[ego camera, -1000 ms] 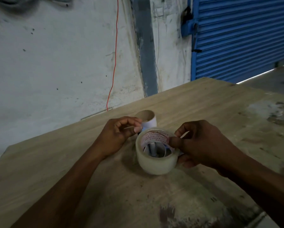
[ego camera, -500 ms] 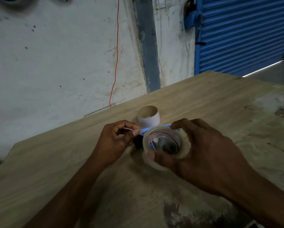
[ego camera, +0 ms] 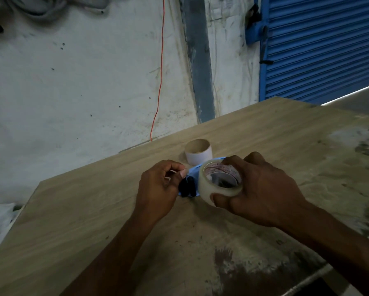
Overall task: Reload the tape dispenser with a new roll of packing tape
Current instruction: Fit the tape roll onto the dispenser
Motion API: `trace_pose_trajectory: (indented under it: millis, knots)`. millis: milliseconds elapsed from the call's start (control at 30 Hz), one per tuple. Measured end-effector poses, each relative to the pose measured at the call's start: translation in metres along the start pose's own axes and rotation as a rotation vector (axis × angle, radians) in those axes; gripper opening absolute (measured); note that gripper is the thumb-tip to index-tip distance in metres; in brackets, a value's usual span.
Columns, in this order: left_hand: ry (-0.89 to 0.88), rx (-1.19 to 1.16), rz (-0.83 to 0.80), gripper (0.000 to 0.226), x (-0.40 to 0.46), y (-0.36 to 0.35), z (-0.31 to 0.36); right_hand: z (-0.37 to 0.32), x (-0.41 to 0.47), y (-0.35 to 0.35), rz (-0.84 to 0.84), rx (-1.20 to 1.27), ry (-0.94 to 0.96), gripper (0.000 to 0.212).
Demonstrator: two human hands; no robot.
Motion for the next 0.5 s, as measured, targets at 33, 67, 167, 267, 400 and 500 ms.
trace_pose_trajectory:
  millis: [33,67,167,267,400,500]
  knots:
    - [-0.005,0.015,0.008,0.007,0.0,0.0,0.001,0.0,0.002,-0.002,-0.011,-0.012,-0.012,0.095]
    - [-0.005,0.015,0.014,0.006,-0.001,0.0,0.001,0.001,0.004,-0.004,-0.027,-0.023,-0.031,0.102]
    - [-0.017,0.065,0.026,0.008,-0.002,-0.001,0.003,0.001,0.008,-0.01,-0.08,-0.072,-0.065,0.109]
    - [-0.042,0.166,0.041,0.01,-0.005,0.001,0.011,-0.011,0.013,-0.011,-0.09,-0.034,0.012,0.115]
    - [-0.046,0.248,0.058,0.007,-0.006,-0.003,0.021,-0.019,0.028,-0.012,-0.073,-0.07,0.082,0.105]
    - [0.0,0.305,0.083,0.005,-0.005,-0.003,0.021,-0.014,0.033,-0.01,-0.04,-0.117,0.045,0.099]
Point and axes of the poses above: each hand's wrist, its own x-axis towards the middle knuckle, its own y-axis out of the back of the hand, z = x × y, the point moved 9 cm from there along x, towards the middle knuckle, and after that the axes turned 12 degrees about -z, right-handed, at the moved point
